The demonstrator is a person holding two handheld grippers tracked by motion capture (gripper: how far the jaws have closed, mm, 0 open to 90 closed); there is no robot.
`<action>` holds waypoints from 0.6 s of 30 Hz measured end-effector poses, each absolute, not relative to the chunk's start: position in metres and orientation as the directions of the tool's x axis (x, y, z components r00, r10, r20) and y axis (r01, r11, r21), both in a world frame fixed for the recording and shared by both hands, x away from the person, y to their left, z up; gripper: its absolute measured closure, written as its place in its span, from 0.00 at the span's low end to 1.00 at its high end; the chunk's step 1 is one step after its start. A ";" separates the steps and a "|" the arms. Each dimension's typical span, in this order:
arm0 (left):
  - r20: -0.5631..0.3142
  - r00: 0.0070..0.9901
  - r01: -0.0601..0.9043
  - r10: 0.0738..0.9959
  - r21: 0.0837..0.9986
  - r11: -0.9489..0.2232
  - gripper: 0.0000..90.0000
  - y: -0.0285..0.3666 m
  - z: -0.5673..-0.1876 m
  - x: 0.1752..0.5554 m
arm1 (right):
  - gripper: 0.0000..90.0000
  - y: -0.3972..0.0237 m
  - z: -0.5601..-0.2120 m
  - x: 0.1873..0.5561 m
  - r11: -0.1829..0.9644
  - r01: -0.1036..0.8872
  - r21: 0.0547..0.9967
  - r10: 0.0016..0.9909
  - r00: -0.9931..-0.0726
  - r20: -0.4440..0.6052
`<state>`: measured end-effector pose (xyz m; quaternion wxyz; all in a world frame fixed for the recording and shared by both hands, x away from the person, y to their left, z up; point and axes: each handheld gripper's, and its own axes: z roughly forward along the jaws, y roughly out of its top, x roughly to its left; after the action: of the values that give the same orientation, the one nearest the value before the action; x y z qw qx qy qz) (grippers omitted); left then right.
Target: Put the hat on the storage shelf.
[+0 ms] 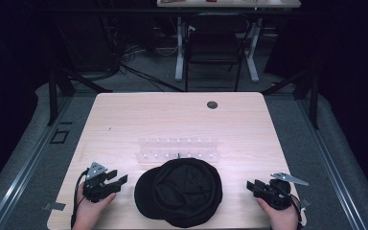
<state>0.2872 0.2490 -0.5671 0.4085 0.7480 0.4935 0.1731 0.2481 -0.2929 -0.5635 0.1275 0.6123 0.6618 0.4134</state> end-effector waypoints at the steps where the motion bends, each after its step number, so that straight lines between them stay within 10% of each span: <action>1: -0.153 0.451 0.598 0.880 0.783 -0.171 0.54 0.248 -0.567 0.287 | 0.65 -0.295 -0.565 0.248 -0.143 0.707 0.692 0.895 -0.206 0.396; 18: -0.132 0.448 0.604 0.884 0.774 -0.190 0.50 0.247 -0.568 0.291 | 0.67 -0.269 -0.535 0.262 -0.019 0.785 0.619 0.936 -0.203 0.286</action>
<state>0.2911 0.2473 -0.5677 0.3995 0.7512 0.4952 0.1757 0.2621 -0.2692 -0.5347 0.1080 0.6218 0.6920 0.3504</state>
